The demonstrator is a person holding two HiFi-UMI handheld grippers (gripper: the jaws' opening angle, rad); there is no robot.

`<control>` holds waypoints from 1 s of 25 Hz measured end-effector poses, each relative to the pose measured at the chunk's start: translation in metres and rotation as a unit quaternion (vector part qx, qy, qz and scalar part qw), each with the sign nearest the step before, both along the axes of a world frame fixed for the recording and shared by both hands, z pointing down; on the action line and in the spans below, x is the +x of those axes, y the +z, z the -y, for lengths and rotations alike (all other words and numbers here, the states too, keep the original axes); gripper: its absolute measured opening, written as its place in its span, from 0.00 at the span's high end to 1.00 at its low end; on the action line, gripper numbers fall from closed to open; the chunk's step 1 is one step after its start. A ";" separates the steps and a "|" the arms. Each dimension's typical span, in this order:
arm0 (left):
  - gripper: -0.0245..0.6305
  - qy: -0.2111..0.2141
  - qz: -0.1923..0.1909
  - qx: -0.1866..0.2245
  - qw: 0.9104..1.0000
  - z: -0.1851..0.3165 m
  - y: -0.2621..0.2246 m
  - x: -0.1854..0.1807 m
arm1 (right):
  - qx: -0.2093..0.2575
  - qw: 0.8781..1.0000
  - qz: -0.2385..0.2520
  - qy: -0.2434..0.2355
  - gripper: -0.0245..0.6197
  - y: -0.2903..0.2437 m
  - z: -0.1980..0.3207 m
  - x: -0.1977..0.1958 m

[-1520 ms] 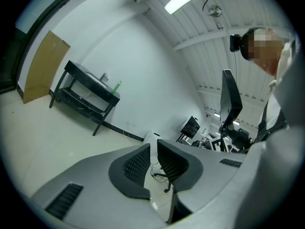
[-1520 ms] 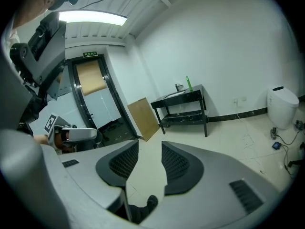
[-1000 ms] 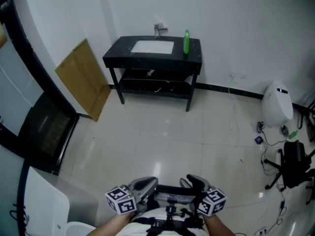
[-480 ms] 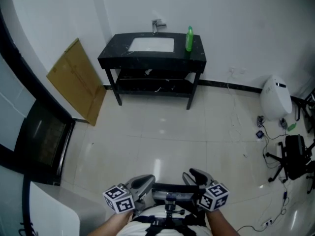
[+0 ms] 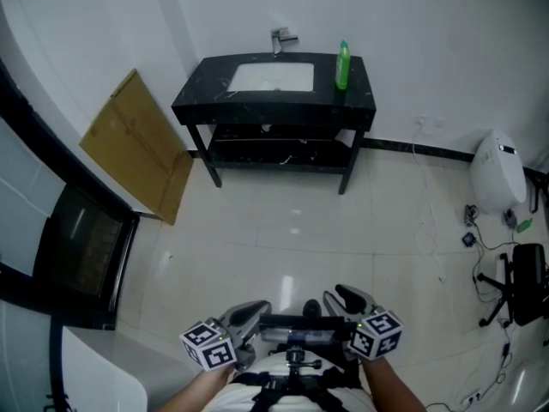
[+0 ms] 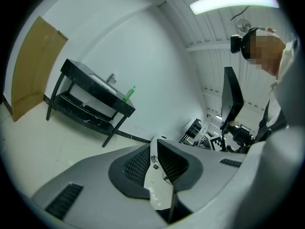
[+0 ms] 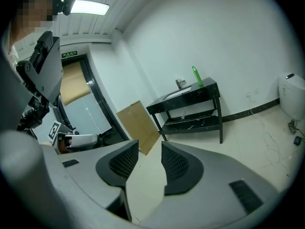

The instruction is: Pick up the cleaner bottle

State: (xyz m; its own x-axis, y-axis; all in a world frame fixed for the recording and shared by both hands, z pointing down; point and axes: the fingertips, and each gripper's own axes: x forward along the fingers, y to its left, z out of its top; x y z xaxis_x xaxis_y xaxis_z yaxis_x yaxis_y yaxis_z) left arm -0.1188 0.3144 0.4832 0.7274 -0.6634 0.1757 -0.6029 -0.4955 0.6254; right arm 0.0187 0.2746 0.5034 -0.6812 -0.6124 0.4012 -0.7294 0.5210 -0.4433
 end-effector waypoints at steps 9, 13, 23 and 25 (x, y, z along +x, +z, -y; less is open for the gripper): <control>0.89 -0.011 0.007 0.031 0.999 0.105 -0.028 0.025 | 0.046 0.998 -0.022 -0.024 0.72 -0.034 0.110 0.019; 0.89 -0.010 0.007 0.031 0.999 0.132 -0.028 0.036 | 0.054 0.998 -0.043 -0.004 0.72 -0.029 0.140 0.035; 0.89 0.000 -0.011 0.029 1.000 0.198 -0.029 0.027 | 0.032 0.999 -0.037 0.011 0.72 -0.027 0.187 0.028; 0.89 0.010 -0.016 0.031 0.999 0.219 -0.028 0.023 | 0.035 0.998 -0.040 0.025 0.72 -0.026 0.205 0.027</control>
State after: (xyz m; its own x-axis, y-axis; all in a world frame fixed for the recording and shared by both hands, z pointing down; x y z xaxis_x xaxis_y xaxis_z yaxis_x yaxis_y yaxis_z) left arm -0.0958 0.0956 0.4555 0.7454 -0.6572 0.1115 -0.5729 -0.5462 0.6111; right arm 0.0454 0.0696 0.4771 -0.6164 -0.6731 0.4087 -0.7871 0.5101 -0.3468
